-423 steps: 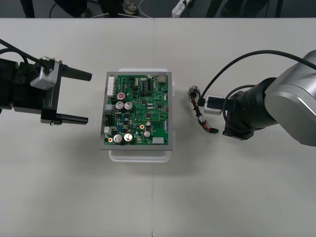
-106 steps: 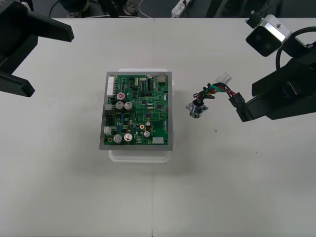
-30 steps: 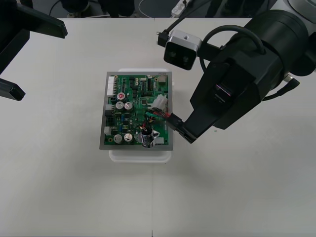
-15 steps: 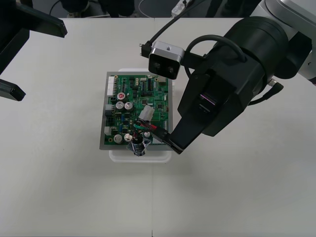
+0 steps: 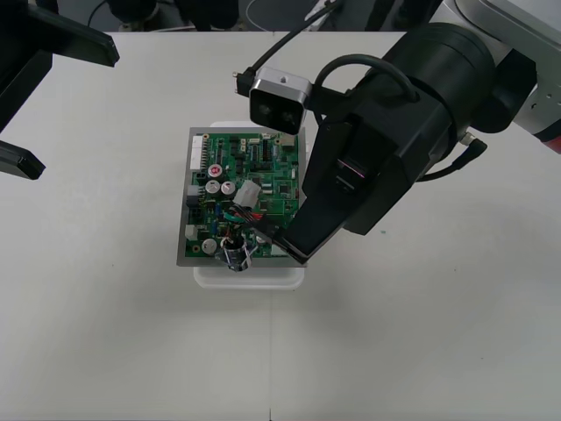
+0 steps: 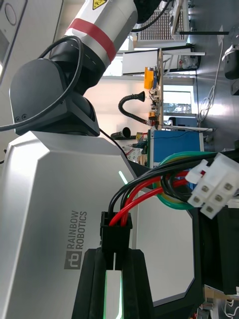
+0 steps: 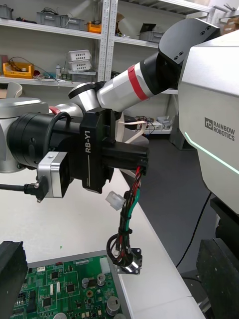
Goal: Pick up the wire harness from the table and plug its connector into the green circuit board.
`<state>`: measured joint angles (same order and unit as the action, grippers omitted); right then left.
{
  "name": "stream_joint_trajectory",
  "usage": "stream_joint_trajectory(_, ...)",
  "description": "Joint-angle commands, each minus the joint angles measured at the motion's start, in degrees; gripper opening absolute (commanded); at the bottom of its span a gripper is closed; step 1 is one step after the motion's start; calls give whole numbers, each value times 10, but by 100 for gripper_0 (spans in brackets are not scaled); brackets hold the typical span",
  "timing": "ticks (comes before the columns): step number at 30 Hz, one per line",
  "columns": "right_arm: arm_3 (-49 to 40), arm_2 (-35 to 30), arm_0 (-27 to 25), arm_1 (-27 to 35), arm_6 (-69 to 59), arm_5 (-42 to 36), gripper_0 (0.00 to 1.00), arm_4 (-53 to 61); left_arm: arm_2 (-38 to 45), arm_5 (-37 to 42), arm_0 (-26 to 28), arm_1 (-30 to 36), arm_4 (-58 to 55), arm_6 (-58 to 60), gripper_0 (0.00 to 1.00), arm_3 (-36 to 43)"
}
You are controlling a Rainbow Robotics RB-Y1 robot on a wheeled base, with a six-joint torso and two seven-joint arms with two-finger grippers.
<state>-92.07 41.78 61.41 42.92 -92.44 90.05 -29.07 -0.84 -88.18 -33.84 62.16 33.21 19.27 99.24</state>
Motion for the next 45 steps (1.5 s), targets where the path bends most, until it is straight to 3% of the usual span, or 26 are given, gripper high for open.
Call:
stream_joint_trajectory(1, 10, 5, 36, -9, -14, 0, 0, 20, -7, -18, 8, 27, -11, -29, 100, 16)
stream_joint_trajectory(17, 48, 4, 50, -6, -14, 0, 0, 36, -7, -18, 8, 27, -11, -29, 100, 17)
stream_joint_trajectory(45, 12, 6, 55, -3, -14, 0, 0, 30, -7, -18, 7, 27, -13, -32, 100, 23)
